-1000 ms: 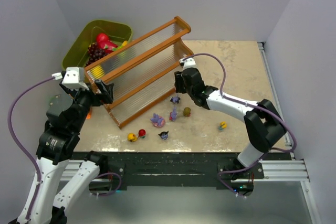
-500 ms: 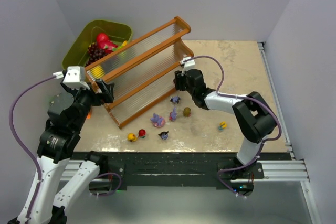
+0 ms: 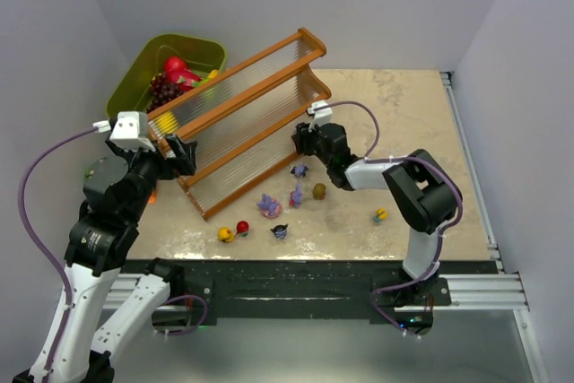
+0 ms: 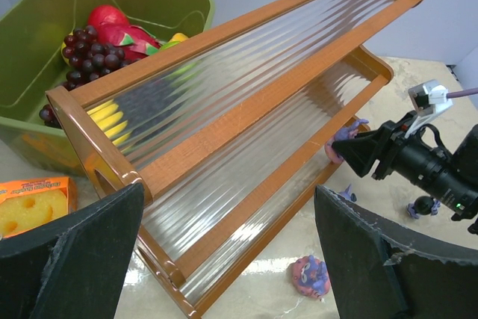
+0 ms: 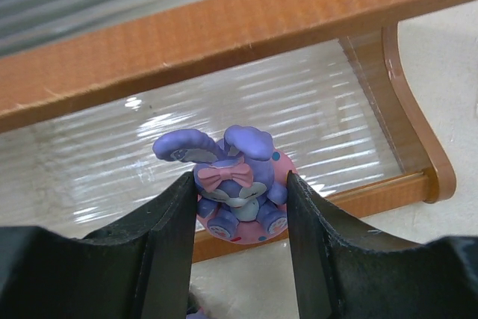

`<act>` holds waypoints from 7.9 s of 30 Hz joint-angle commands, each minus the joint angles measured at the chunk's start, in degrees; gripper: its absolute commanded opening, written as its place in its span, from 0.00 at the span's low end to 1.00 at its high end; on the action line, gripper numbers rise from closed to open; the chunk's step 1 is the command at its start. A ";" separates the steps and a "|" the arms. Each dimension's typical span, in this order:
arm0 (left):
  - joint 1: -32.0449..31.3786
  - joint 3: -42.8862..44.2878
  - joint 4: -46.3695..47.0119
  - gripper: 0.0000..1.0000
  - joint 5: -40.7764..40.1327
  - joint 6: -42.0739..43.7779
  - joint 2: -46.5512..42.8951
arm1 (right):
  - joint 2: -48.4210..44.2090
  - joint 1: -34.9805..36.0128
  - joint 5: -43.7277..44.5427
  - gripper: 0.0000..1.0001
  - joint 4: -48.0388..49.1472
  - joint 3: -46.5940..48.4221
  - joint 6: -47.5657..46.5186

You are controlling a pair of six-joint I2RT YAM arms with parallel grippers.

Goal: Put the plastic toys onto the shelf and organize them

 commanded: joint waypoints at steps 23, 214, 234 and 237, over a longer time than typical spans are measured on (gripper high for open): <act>0.23 6.41 2.98 1.00 8.70 -2.95 -2.90 | 4.40 -0.51 2.62 0.09 7.01 3.85 0.52; 0.23 -7.04 3.60 1.00 -2.89 -4.01 -14.42 | -0.35 17.50 25.03 0.00 -51.26 29.25 54.66; 0.23 -7.21 2.72 0.99 -2.81 -3.92 -13.98 | 7.39 19.26 33.73 0.00 -59.52 34.97 62.66; 0.23 -7.21 2.46 1.00 -2.72 -3.92 -13.89 | 8.09 19.17 34.26 0.00 -59.96 35.67 63.01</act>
